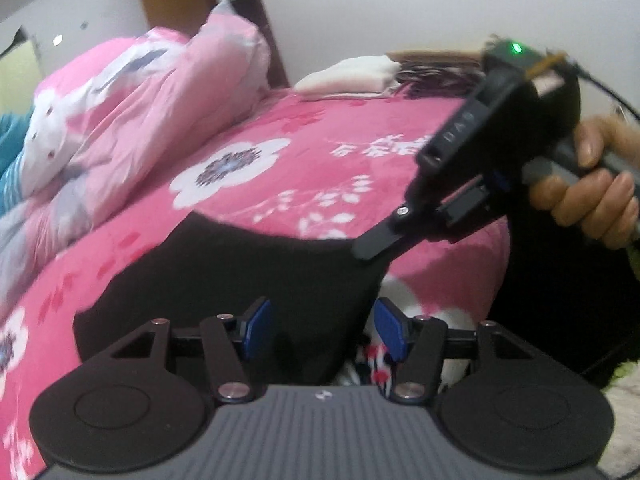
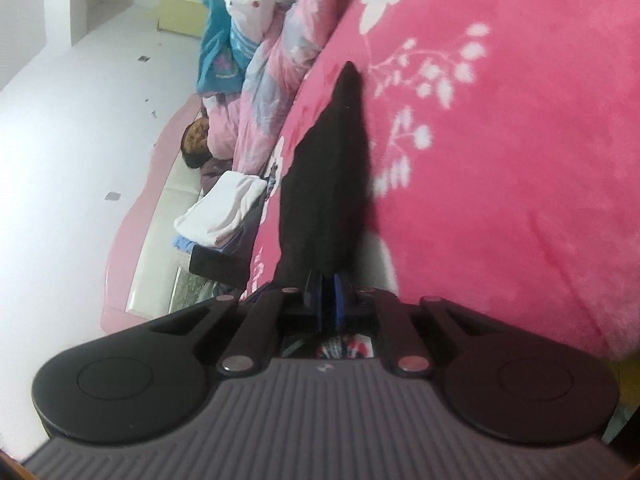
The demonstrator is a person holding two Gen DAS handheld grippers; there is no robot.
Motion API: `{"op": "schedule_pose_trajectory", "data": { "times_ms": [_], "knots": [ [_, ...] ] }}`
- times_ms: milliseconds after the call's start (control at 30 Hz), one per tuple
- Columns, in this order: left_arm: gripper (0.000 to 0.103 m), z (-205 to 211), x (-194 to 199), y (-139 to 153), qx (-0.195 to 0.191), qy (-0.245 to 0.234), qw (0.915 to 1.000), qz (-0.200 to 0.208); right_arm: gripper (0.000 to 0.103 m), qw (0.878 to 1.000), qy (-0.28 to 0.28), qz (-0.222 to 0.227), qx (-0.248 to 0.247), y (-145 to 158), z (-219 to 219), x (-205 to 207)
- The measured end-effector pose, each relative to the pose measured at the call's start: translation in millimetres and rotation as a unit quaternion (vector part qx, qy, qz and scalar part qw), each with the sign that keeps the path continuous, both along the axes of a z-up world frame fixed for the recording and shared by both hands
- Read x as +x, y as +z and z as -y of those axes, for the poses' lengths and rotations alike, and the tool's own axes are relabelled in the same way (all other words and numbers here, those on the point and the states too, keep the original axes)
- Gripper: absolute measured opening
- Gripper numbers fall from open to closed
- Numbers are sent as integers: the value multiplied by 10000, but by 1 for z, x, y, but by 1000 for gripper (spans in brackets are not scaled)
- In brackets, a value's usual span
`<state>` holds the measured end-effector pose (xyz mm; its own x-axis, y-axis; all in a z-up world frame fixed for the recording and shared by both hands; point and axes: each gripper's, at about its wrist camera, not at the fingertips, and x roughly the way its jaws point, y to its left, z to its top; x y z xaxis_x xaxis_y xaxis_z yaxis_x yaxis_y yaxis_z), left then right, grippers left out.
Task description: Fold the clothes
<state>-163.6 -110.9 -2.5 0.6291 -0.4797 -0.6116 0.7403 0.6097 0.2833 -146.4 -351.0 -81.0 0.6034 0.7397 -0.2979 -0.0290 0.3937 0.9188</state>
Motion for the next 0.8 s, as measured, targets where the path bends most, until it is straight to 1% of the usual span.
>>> {"op": "schedule_pose_trajectory", "data": {
  "times_ms": [167, 267, 333, 367, 400, 433, 467, 500, 600, 633, 667, 700, 733, 800],
  "knots": [
    [58, 29, -3, -8, 400, -287, 9981, 360, 4, 9997, 228, 83, -25, 14, -4, 10],
    [51, 36, 0, -8, 495, -307, 9973, 456, 4, 9991, 377, 162, -82, 27, -8, 17],
    [29, 39, 5, -6, 557, -276, 9969, 477, 4, 9986, 464, 202, -132, 34, -11, 22],
    [23, 40, 8, -5, 591, -249, 9968, 483, 4, 9984, 499, 219, -162, 37, -13, 24],
    [14, 40, 12, -4, 617, -221, 9967, 483, 4, 9981, 523, 235, -202, 40, -14, 26],
    [9, 39, 16, -1, 575, -181, 9973, 421, 4, 9979, 546, 250, -236, 42, -15, 29],
    [8, 37, 20, 3, 530, -142, 9979, 352, 5, 9978, 559, 264, -226, 44, -16, 30],
    [7, 33, 25, 7, 443, -110, 9987, 224, 8, 9977, 562, 311, -209, 46, -16, 31],
    [7, 19, 48, 21, 66, 130, 9994, -317, 10, 9979, 297, 569, 5, 52, -9, 23],
    [7, 13, 57, 26, -79, 237, 9983, -522, 14, 9976, 201, 656, 64, 54, -6, 20],
    [7, 6, 67, 32, -276, 355, 9961, -764, 19, 9972, 44, 752, 15, 54, -3, 15],
    [7, -2, 76, 36, -474, 440, 9930, -986, 25, 9963, -113, 848, -34, 55, 0, 9],
    [7, -9, 84, 41, -672, 526, 9890, -1208, 28, 9952, -261, 936, -88, 55, 3, 3],
    [7, -22, 100, 48, -1002, 700, 9797, -1591, 29, 9943, -387, 958, -269, 51, 1, -6]
  ]
}}
